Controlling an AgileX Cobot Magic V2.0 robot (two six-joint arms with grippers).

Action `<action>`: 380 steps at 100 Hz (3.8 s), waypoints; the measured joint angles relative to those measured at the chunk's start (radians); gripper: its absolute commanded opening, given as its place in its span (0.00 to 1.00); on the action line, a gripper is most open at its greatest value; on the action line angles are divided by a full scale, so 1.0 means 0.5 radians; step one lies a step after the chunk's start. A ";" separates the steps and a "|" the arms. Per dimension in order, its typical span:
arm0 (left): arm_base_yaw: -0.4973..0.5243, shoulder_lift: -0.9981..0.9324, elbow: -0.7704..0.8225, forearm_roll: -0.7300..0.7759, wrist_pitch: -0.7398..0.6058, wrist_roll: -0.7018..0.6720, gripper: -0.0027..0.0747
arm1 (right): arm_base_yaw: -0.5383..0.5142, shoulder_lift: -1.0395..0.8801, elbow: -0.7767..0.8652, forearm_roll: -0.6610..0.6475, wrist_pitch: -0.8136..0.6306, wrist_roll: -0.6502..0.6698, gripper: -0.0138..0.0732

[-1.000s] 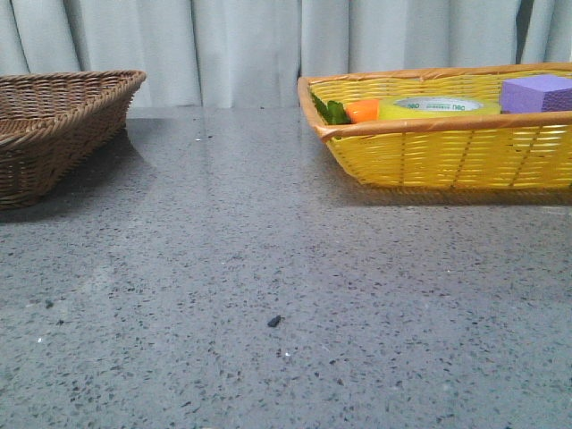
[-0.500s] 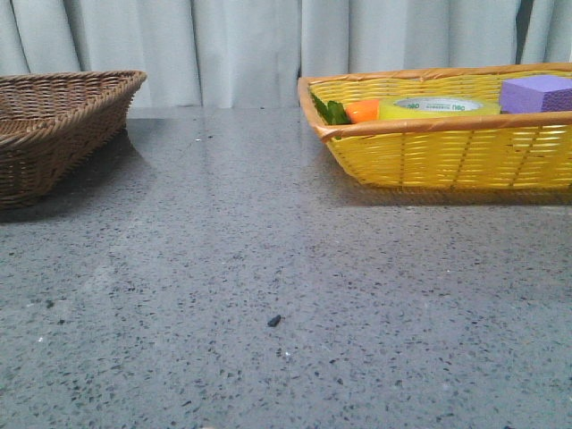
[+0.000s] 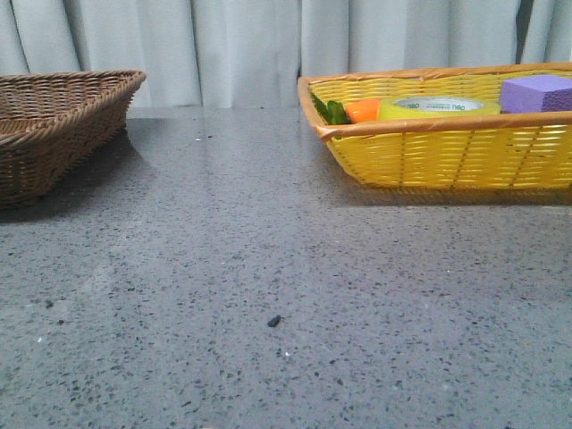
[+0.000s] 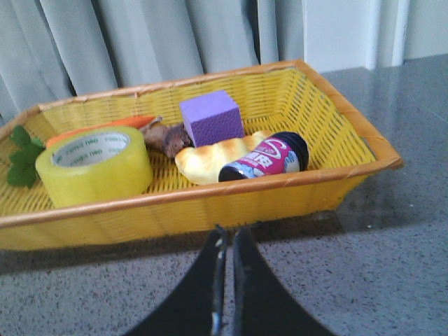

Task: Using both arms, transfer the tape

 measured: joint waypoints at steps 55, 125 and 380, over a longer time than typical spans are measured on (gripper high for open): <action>0.000 0.410 -0.416 0.000 0.267 0.000 0.19 | 0.337 1.217 -1.092 0.000 0.629 -0.121 0.44; 0.000 0.433 -0.419 0.000 0.271 0.000 0.19 | 0.856 2.794 -2.243 0.004 0.817 -0.121 0.60; 0.000 0.433 -0.419 0.000 0.271 0.000 0.18 | 1.750 3.915 -3.564 0.099 1.681 -0.296 0.10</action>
